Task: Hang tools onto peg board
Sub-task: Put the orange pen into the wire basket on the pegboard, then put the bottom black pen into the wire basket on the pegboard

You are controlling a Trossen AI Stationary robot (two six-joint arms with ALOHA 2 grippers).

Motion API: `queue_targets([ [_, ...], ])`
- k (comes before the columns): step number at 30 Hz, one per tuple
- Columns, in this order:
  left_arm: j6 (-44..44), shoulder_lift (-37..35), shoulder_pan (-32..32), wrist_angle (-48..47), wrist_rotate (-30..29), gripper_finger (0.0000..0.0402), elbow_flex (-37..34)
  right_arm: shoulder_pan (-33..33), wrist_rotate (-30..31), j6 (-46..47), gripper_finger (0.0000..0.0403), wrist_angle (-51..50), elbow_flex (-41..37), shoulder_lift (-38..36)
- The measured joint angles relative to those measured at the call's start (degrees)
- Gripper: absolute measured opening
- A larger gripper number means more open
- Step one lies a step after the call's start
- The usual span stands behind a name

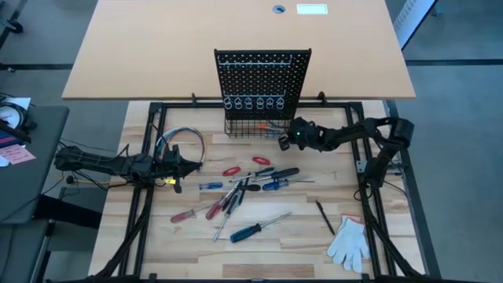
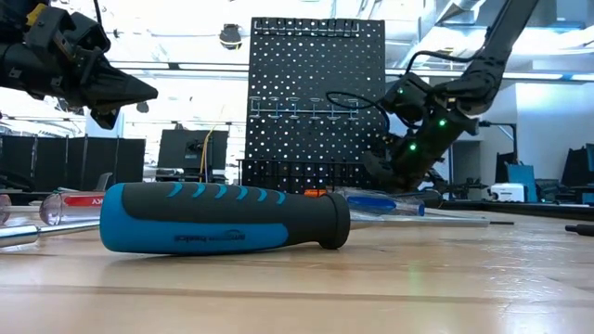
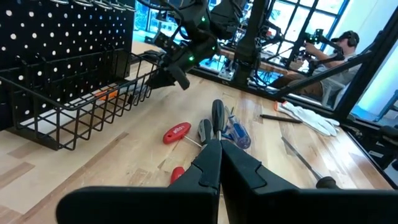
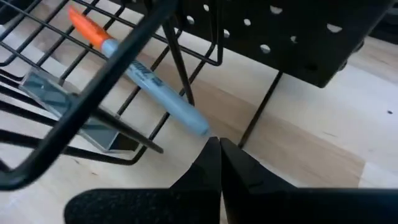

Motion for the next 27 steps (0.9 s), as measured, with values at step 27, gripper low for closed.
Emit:
queue_targets([
  [27,-0.5,0.0,0.0,0.0,-0.1,0.0,0.0,20.9,13.0,-3.9,0.0001,-37.1,-0.8,-25.8],
])
